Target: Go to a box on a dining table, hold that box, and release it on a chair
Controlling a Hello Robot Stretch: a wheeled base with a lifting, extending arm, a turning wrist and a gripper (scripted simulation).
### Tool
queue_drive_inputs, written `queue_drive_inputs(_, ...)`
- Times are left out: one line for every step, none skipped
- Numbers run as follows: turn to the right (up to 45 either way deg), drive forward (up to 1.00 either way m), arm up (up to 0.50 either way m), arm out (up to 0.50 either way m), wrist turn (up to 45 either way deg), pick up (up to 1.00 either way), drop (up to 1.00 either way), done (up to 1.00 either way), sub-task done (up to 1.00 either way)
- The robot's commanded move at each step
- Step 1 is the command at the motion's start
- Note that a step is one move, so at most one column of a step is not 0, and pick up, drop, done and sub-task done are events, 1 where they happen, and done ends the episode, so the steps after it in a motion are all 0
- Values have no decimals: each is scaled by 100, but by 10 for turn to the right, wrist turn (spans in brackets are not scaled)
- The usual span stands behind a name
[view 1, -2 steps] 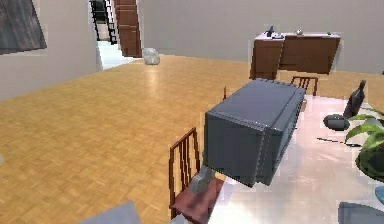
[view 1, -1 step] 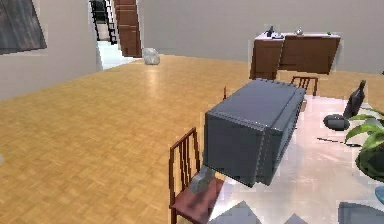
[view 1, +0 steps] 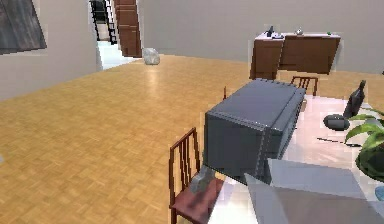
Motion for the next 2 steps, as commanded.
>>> queue_drive_inputs(0, 0, -42, 0, 0, 0, 0, 0, 0)
queue_drive_inputs(0, 0, -50, 0, 0, 0, 0, 0, 0)
